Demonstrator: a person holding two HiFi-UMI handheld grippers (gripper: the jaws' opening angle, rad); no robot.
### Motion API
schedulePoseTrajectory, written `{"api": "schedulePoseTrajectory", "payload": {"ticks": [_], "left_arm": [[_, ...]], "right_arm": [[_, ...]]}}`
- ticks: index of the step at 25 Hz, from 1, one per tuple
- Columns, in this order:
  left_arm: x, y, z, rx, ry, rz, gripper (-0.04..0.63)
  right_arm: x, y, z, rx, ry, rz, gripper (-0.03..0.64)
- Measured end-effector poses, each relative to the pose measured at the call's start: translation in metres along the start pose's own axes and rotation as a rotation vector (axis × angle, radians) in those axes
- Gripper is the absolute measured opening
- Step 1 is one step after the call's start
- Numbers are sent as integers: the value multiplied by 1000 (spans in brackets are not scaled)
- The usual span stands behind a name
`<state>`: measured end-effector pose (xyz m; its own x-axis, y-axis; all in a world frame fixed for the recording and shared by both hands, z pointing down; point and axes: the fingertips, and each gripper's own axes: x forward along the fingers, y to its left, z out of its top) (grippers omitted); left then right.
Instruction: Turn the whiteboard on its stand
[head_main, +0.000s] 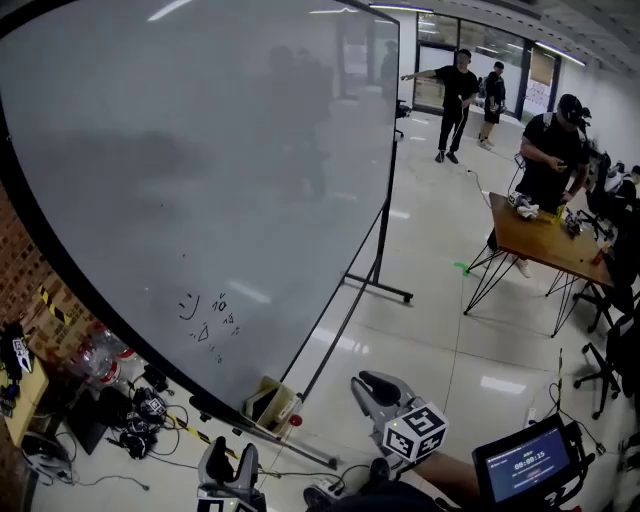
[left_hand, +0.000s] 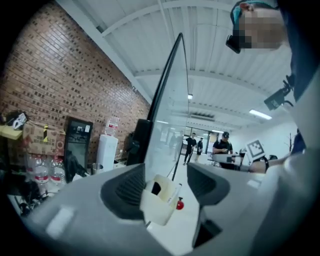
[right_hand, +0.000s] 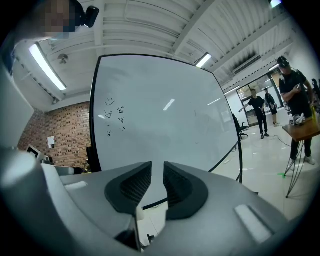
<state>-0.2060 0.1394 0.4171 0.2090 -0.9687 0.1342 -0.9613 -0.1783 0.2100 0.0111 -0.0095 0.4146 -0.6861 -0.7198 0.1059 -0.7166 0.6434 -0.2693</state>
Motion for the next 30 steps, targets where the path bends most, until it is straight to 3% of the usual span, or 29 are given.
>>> {"api": "schedulePoseTrajectory", "payload": {"ticks": [6, 14, 30], "left_arm": [[17, -36, 13, -26, -9, -49, 237], [14, -60, 5, 22, 35, -84, 222], [29, -82, 15, 63, 4, -151, 221]], "right_arm": [[-13, 7, 31, -60, -28, 8, 78], [-19, 34, 26, -158, -29, 74, 77], [-33, 62, 31, -262, -75, 120, 74]]}}
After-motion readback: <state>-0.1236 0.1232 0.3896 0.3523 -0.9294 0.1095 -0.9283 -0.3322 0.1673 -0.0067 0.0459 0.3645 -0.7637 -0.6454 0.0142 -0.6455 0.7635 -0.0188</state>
